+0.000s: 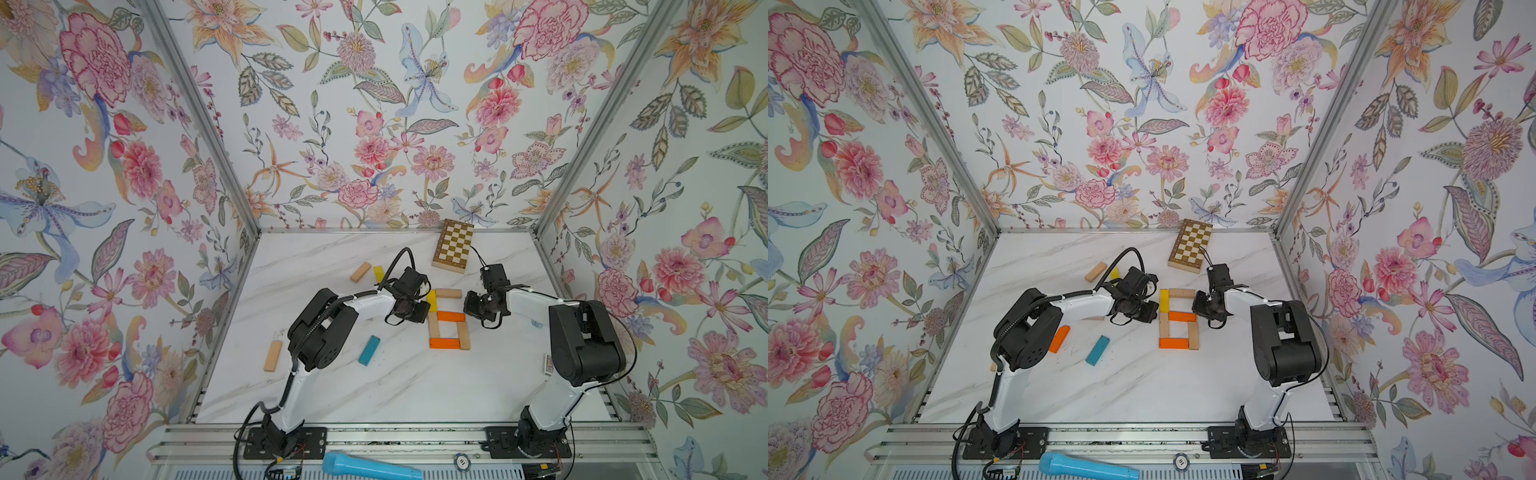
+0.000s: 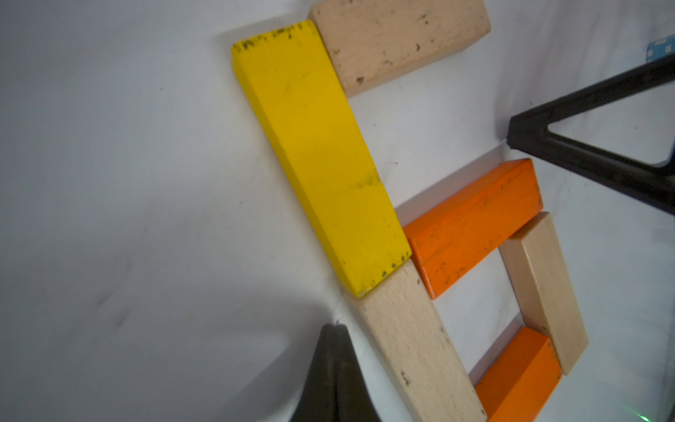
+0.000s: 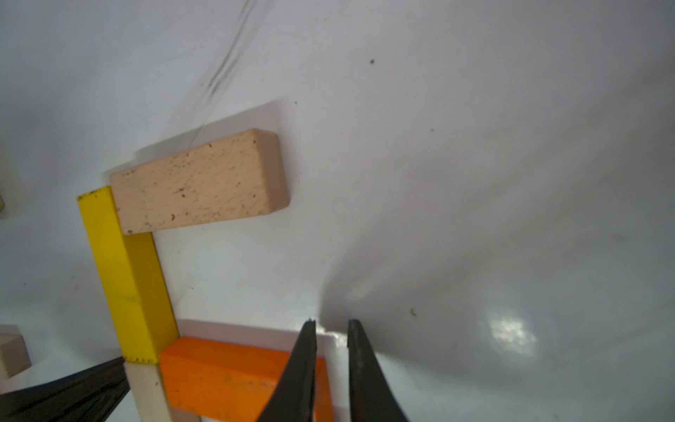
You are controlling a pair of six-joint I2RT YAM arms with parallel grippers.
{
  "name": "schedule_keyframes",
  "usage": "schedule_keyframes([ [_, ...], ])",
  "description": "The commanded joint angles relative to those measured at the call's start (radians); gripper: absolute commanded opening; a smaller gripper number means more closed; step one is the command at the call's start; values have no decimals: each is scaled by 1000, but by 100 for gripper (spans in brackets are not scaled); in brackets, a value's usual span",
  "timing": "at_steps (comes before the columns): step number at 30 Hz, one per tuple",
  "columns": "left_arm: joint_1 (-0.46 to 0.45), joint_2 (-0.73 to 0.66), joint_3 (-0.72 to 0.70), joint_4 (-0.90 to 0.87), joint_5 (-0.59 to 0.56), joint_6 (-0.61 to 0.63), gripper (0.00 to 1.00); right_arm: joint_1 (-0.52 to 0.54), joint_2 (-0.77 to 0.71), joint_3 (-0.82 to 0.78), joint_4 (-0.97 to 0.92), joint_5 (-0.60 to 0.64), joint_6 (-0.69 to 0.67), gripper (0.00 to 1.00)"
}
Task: Assemble the number 6 with building blocks
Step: Adjust the building block at the center of the board.
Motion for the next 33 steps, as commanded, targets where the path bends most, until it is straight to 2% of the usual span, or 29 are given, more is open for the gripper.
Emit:
schedule_keyframes([
  [1,-9,31,15,-38,2,12,0,9,29,12,-41,-9,-5,19],
  [21,-8,22,2,-28,4,13,0,13,27,14,-34,-83,88,20],
  [33,-7,23,-4,-19,10,12,0,15,36,23,-35,-80,97,20],
])
